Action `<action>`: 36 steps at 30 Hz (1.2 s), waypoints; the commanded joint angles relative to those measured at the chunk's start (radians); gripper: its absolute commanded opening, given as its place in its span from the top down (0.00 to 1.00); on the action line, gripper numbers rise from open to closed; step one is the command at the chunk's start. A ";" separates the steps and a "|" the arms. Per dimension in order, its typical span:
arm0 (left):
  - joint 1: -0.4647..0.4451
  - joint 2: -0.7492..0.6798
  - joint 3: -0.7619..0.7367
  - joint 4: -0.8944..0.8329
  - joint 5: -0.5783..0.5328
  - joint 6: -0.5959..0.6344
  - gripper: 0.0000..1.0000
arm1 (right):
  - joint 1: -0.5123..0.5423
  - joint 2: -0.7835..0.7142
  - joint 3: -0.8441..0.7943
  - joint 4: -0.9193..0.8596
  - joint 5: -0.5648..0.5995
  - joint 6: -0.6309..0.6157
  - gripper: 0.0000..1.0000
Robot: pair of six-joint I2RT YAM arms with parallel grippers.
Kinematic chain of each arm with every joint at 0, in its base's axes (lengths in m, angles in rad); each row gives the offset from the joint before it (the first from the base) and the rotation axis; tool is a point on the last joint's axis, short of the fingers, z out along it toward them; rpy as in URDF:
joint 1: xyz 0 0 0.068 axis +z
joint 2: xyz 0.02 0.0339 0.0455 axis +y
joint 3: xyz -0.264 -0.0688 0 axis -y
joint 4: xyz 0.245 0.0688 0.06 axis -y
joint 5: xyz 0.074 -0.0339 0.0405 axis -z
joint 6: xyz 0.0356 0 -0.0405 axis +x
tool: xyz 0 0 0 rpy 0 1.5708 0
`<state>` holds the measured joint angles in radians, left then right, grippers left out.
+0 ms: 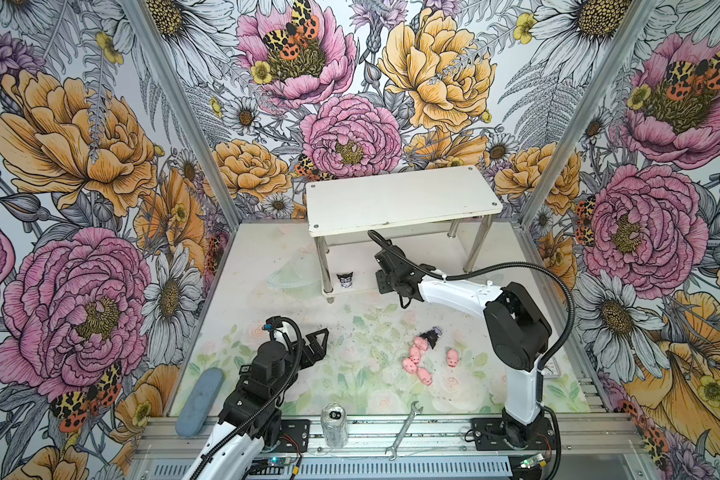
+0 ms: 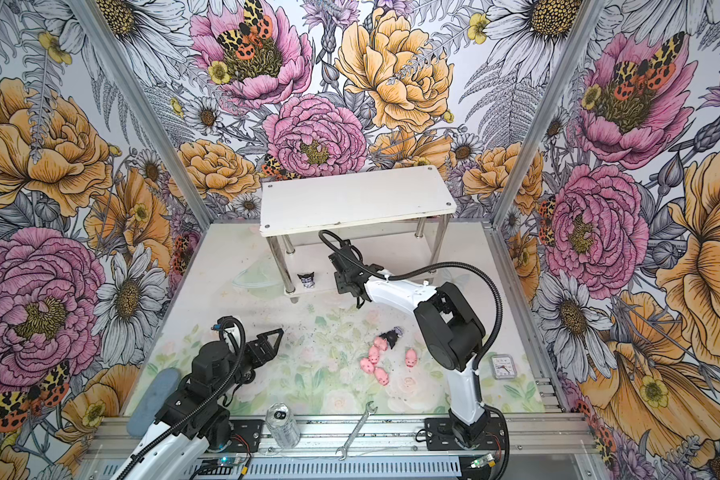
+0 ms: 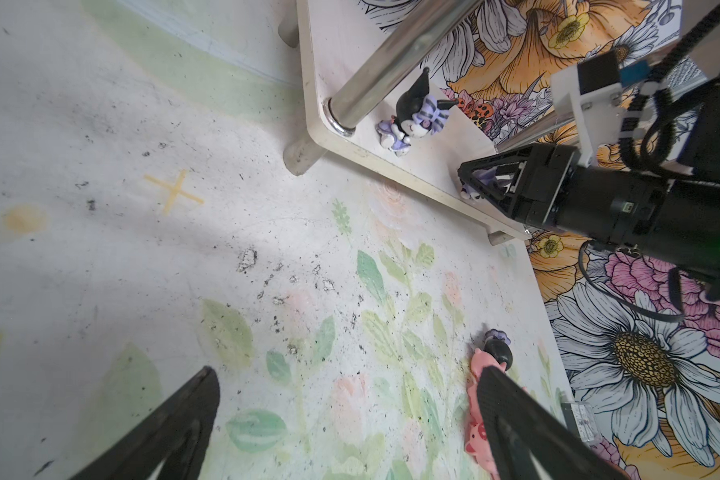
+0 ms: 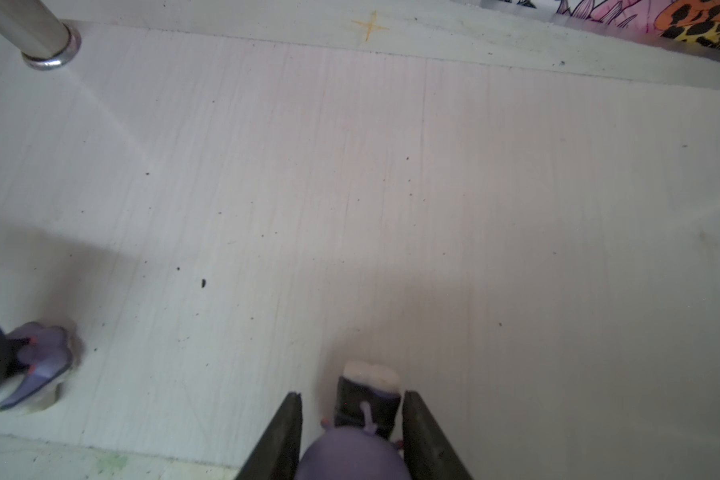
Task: Place and organize the plastic toys onto the shelf
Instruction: 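Carry the purple-hooded figurine with the right gripper onto the shelf's lower tier, then open the right gripper to release the figurine and withdraw toward the pigs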
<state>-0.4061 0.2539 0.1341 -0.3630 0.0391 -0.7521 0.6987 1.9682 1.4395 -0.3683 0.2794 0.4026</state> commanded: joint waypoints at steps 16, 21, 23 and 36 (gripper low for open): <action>0.019 -0.012 -0.011 -0.019 0.028 0.018 0.01 | -0.021 0.048 0.035 0.003 0.021 0.040 0.37; 0.020 -0.013 -0.007 -0.019 0.032 0.018 0.01 | -0.021 0.027 0.028 0.003 0.041 0.043 0.26; 0.020 -0.013 -0.007 -0.018 0.034 0.016 0.01 | -0.020 0.014 0.023 0.002 0.038 0.044 0.23; 0.021 -0.019 0.006 -0.008 0.049 0.025 0.01 | 0.038 -0.413 -0.261 0.053 0.005 0.063 0.01</action>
<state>-0.3958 0.2428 0.1341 -0.3759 0.0692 -0.7494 0.7059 1.6619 1.2453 -0.3485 0.2913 0.4423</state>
